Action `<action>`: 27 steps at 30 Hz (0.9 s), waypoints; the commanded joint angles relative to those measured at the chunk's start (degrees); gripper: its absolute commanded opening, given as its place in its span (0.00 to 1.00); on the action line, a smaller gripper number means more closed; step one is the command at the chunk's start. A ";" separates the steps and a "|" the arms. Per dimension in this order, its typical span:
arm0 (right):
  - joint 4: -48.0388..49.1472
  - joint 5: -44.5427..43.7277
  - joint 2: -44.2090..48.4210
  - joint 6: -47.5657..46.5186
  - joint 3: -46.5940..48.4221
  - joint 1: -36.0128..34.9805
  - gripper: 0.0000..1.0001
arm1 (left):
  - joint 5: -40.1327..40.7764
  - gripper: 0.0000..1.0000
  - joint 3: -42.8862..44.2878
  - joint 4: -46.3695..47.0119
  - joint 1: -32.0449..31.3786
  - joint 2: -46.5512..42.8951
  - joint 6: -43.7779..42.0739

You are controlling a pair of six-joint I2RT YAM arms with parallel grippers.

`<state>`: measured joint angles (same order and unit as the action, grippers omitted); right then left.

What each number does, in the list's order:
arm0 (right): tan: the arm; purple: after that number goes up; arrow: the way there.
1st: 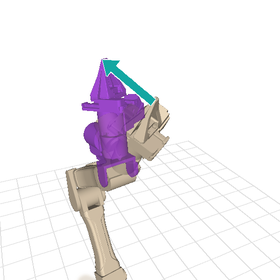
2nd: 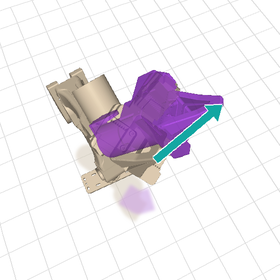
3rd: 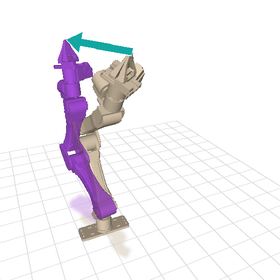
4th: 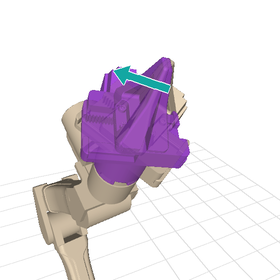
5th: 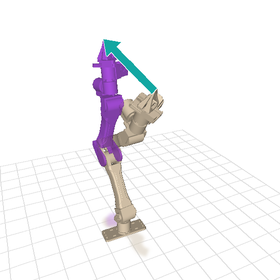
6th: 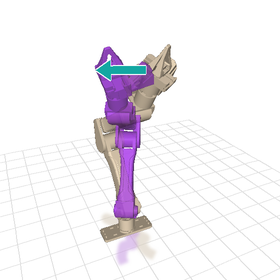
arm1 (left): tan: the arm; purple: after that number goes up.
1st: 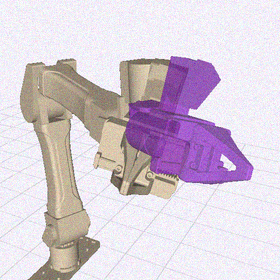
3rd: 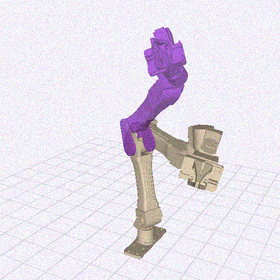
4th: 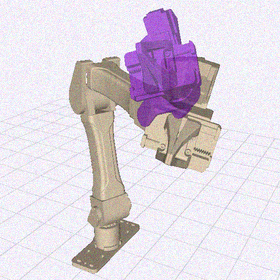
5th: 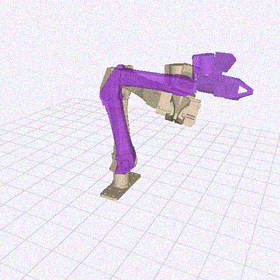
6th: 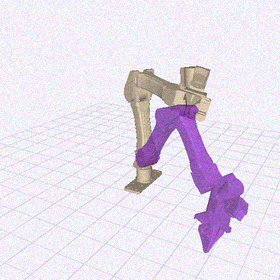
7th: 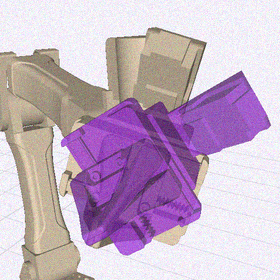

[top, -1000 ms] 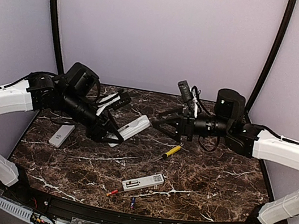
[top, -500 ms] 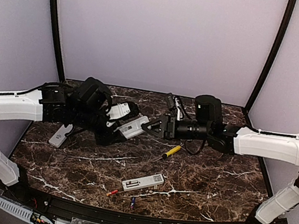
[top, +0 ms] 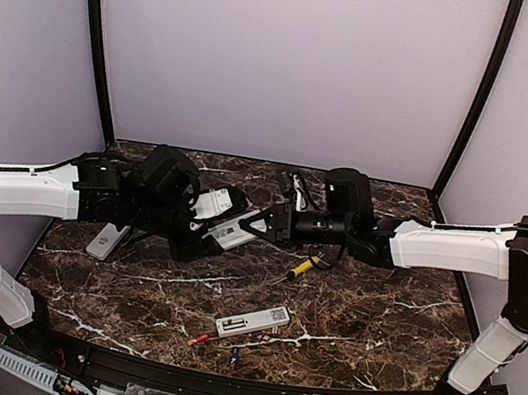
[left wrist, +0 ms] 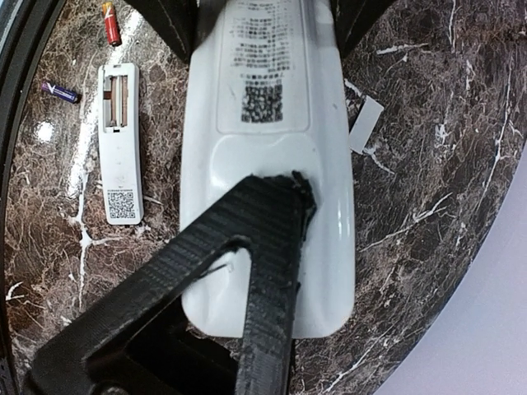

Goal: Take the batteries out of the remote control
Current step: Pass from the left arm to the right, then remove the battery cover from the remote control.

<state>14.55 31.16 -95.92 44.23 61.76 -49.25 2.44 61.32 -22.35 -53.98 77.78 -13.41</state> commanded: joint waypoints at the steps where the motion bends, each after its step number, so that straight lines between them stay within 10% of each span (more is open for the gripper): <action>1: 3.11 -0.83 -0.71 1.46 1.12 -0.32 0.13 | 0.16 0.31 -0.55 1.83 -0.40 -0.09 -0.29; 5: 6.10 -2.59 0.76 3.02 -1.25 0.39 0.00 | 0.37 0.71 -0.28 1.96 -0.37 -0.83 2.67; 9: 7.45 -3.09 3.97 1.98 -3.90 2.66 0.00 | -1.72 0.83 -0.66 2.60 0.04 -3.66 5.88; 19: 6.86 0.78 13.25 -6.15 -7.88 7.27 0.00 | -26.63 0.86 -3.20 9.43 10.94 -9.56 30.34; 27: 20.90 8.59 17.13 -4.88 -12.58 7.30 0.00 | -30.71 0.85 -8.53 19.68 13.19 -11.70 42.73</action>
<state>24.95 34.33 -79.59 39.33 51.00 -42.00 -23.24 54.13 -8.32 -40.97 66.74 21.52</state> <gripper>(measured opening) 0.164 0.855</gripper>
